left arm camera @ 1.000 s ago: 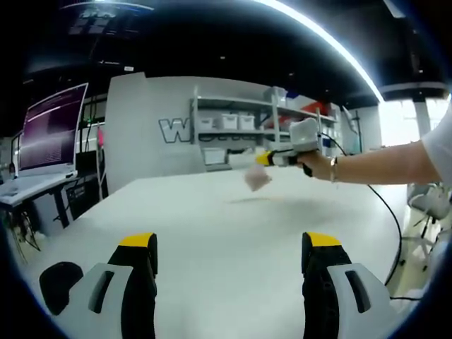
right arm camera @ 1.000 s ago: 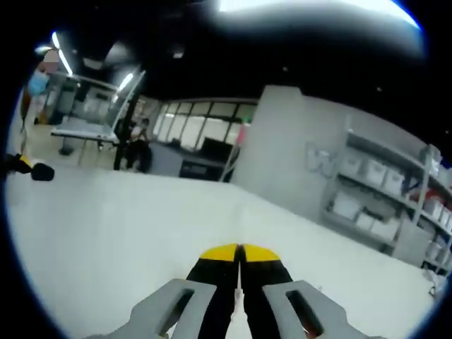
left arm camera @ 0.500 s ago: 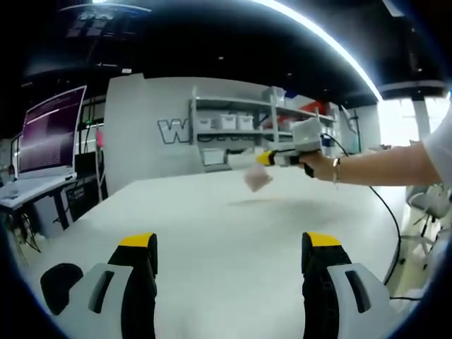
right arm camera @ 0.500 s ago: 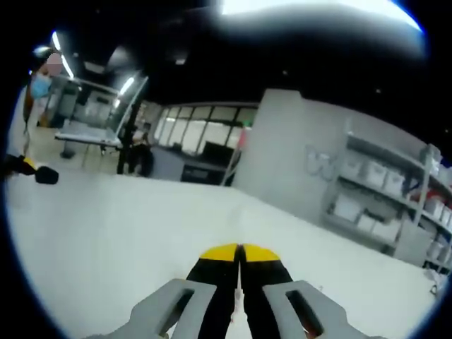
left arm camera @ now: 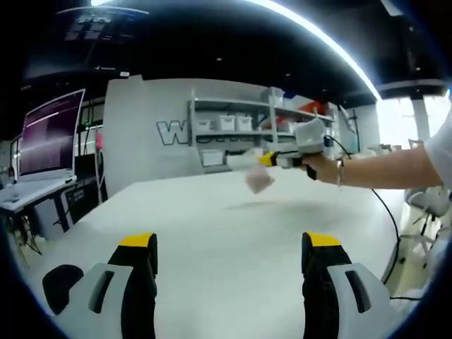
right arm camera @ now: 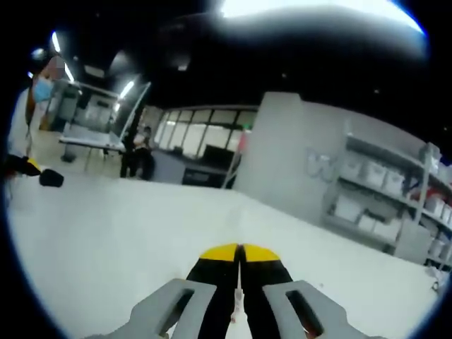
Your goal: Open the resealable bag by pulling the two sides of the seal apart until the entire bag opening is separated and visibly accessible.
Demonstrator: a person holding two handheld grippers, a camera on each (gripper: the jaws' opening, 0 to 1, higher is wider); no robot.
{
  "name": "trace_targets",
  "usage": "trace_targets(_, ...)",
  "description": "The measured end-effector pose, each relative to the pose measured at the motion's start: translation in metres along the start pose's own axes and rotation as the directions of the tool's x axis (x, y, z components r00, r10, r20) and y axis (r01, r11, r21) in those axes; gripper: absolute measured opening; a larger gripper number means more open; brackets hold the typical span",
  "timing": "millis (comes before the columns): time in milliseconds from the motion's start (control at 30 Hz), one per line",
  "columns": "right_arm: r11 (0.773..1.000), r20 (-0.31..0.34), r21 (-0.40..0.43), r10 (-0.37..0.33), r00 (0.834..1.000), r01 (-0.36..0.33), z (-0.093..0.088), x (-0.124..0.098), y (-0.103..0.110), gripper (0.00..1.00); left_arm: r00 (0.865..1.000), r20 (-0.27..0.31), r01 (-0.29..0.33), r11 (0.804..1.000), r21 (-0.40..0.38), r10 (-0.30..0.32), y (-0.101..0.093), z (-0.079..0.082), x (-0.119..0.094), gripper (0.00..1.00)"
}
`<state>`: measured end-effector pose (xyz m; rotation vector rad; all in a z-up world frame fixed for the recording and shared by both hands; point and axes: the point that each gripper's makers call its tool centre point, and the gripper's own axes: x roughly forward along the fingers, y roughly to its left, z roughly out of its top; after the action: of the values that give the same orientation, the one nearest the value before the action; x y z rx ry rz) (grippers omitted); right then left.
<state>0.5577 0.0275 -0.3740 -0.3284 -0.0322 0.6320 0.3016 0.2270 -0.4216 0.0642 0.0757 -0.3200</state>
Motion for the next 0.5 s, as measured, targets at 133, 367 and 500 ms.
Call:
trace_targets(133, 1.0, 0.011, 0.005, 0.003, 1.0, -0.003, 0.002, -0.005, 0.002, 0.0, 1.0, 0.002, 0.001, 1.0, 0.002, -0.001, -0.001, 0.001, 0.0, 0.82)
trace_targets(367, 1.0, 0.023, 0.021, 0.006, 1.0, -0.006, 0.004, -0.012, 0.005, 0.0, 1.0, 0.004, 0.004, 1.0, 0.004, -0.004, -0.003, 0.002, -0.001, 0.82)
trace_targets(500, 0.999, 0.025, 0.034, 0.003, 1.0, -0.004, 0.001, -0.016, 0.005, 0.0, 1.0, 0.005, 0.006, 1.0, 0.008, -0.006, -0.004, 0.004, -0.002, 0.82)
